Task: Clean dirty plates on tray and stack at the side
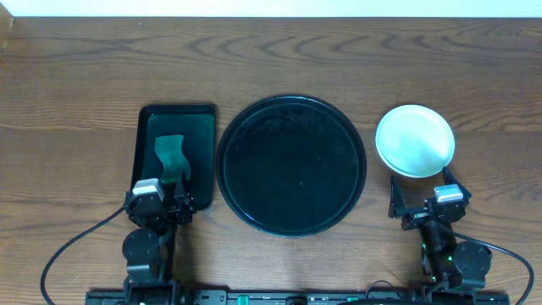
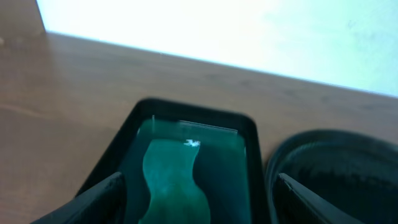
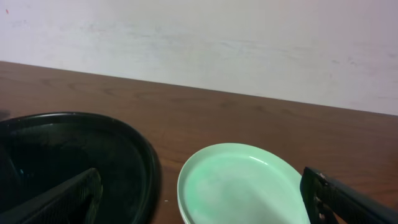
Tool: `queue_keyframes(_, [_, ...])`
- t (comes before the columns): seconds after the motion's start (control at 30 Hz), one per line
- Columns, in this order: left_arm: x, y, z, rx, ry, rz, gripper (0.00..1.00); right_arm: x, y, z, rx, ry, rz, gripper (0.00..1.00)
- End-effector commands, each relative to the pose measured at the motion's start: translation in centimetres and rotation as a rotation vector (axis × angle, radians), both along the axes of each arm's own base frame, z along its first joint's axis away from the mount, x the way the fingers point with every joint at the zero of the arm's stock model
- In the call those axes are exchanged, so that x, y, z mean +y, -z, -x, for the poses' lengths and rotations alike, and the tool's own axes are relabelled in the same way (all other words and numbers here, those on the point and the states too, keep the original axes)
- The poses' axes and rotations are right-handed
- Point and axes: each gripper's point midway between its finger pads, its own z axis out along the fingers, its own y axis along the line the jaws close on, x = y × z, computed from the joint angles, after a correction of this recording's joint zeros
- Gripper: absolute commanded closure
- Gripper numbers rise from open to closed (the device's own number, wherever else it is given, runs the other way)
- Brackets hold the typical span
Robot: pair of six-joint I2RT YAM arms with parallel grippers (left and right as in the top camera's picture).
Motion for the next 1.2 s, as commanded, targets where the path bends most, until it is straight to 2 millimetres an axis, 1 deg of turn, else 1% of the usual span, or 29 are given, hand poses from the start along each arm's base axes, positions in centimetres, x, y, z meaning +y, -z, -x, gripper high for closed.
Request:
queue_keyframes(0.0, [-0.09, 0.26, 0.35, 0.000, 0.006, -0.017, 0.25, 0.31, 0.08, 0.05, -0.004, -0.016, 0.009, 0.01])
queue_keyframes(0.07, [-0.10, -0.36, 0.38, -0.027, 0.007, -0.018, 0.25, 0.31, 0.08, 0.05, -0.004, -0.016, 0.009, 0.01])
queue_keyframes(0.63, [-0.12, 0.20, 0.34, -0.003, 0.007, -0.016, 0.25, 0.31, 0.08, 0.05, -0.004, -0.016, 0.009, 0.01])
queue_keyframes(1.17, [-0.12, 0.21, 0.34, -0.002, 0.007, -0.016, 0.25, 0.31, 0.07, 0.05, -0.004, -0.016, 0.009, 0.01])
